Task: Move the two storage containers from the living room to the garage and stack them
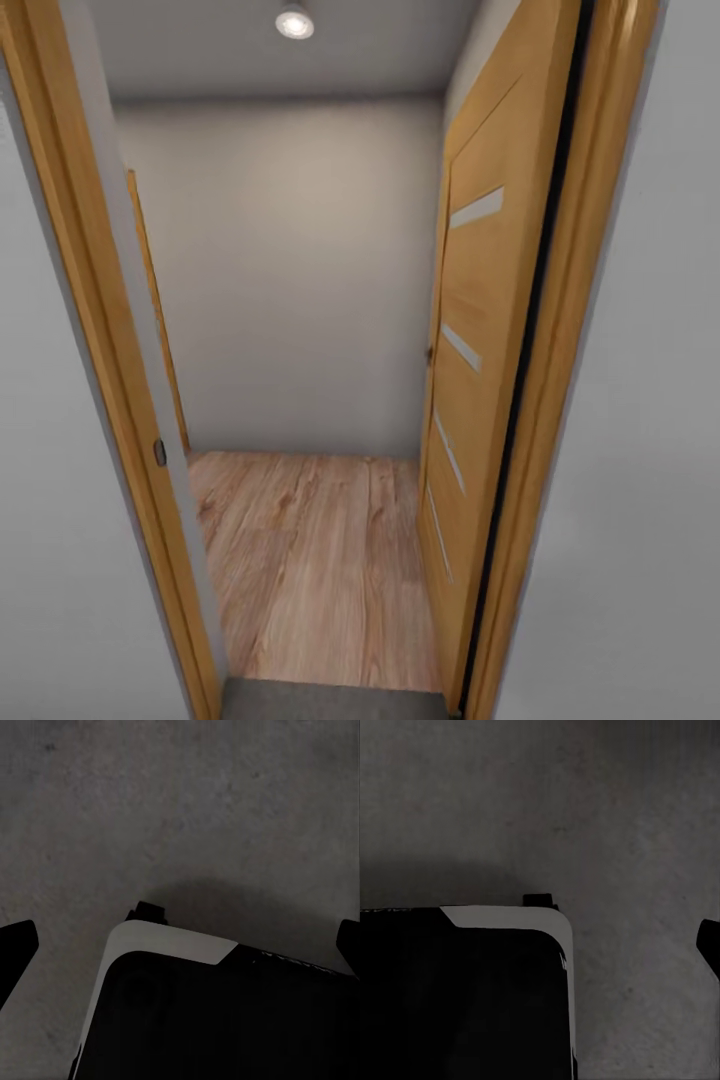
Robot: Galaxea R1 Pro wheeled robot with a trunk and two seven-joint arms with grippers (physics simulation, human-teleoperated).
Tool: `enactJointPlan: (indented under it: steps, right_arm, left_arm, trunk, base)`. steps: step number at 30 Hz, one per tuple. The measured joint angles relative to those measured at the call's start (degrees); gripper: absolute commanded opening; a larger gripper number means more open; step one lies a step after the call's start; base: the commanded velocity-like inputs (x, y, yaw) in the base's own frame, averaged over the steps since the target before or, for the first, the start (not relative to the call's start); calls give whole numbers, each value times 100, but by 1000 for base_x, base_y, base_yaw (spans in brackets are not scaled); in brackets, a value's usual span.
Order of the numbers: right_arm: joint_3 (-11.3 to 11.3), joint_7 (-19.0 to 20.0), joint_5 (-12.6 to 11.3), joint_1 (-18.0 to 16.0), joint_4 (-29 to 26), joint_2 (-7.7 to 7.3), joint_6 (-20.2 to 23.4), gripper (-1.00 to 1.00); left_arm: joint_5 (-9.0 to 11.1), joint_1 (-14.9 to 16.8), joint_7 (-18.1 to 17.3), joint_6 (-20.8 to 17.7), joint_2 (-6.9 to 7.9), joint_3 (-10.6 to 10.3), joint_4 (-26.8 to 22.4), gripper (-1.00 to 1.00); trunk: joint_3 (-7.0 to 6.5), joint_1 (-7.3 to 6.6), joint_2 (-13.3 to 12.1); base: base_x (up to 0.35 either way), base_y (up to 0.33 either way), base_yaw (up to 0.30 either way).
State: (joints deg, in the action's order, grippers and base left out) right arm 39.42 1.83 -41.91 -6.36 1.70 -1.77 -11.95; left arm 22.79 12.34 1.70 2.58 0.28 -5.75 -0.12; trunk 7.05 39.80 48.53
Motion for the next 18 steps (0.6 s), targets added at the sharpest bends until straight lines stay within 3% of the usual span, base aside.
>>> enactJointPlan:
  steps: [6, 18]
  right_arm:
    - [2, 7, 2, 0, -1, -1, 4, 100]
    - [10, 8, 8, 2, -1, 2, 13, 100]
  left_arm:
    - [0, 0, 0, 0, 0, 0, 0, 100]
    - [-1, 1, 0, 13, -1, 0, 2, 100]
  trunk:
    - [0, 0, 0]
    - [0, 0, 0]
  base:
    - [323, -92, 227]
    - [323, -87, 25]
